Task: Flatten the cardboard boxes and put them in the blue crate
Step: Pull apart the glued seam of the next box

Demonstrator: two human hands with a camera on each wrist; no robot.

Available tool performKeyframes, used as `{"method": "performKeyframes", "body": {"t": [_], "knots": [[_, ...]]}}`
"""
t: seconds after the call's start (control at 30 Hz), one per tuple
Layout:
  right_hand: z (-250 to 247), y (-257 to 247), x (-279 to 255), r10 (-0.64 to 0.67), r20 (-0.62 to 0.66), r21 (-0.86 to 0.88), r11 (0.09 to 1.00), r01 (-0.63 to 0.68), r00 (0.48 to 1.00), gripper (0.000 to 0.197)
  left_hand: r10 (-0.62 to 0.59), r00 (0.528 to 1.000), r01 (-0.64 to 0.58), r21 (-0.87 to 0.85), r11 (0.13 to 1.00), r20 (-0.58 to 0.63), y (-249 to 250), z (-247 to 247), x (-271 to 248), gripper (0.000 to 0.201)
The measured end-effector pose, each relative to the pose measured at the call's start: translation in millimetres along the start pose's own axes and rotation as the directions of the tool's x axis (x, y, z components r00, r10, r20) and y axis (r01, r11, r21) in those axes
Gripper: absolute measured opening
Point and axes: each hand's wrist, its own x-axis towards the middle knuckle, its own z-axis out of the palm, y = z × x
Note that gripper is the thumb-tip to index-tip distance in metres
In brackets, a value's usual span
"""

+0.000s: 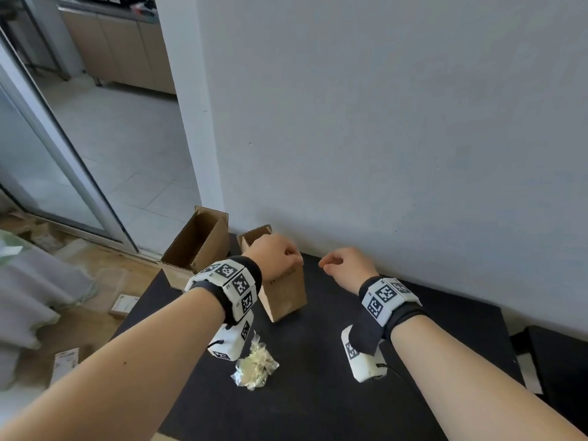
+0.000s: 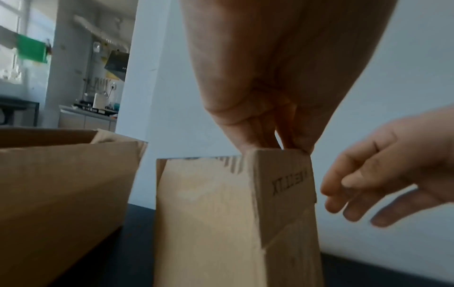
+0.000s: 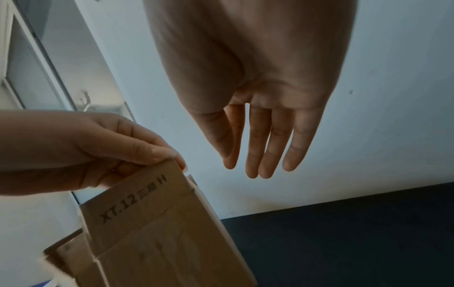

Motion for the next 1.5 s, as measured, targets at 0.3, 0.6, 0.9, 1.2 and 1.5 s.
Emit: {"method": "performKeyframes", "body": {"t": [0.3,0.6,0.9,1.2,1.5], "knots": [[-39.1,46.2,-11.2,0.098,-0.115,0.090,0.992,-0.088,0.989,0.019,-0.158,0.987,0.131,-0.497,0.858,-0.012,38.1,12.8,29.2,0.017],[-51.8,88.0,-25.8,0.071,-0.091,0.188,0.981,-0.053,0.993,0.024,-0.290,0.954,0.278,-0.597,0.753,0.078,47.3,48.8,48.8,0.023],[-35.5,99.9,-29.3,0.057,-0.095,0.212,0.977,-0.036,0.994,0.032,-0.064,0.997,0.053,-0.209,0.977,-0.050,43.8,48.9,53.7,0.030],[-33.2,98.1,-36.1,0.042,-0.142,0.202,0.979,-0.012,0.989,0.026,0.076,0.968,-0.079,0.004,0.997,0.240,65.7,68.9,52.4,0.071],[-24.6,97.9,-39.2,0.055,-0.194,0.201,0.979,-0.015,0.979,0.027,0.007,0.950,-0.012,0.012,1.000,0.313,60.4,71.7,56.5,0.078]]}}
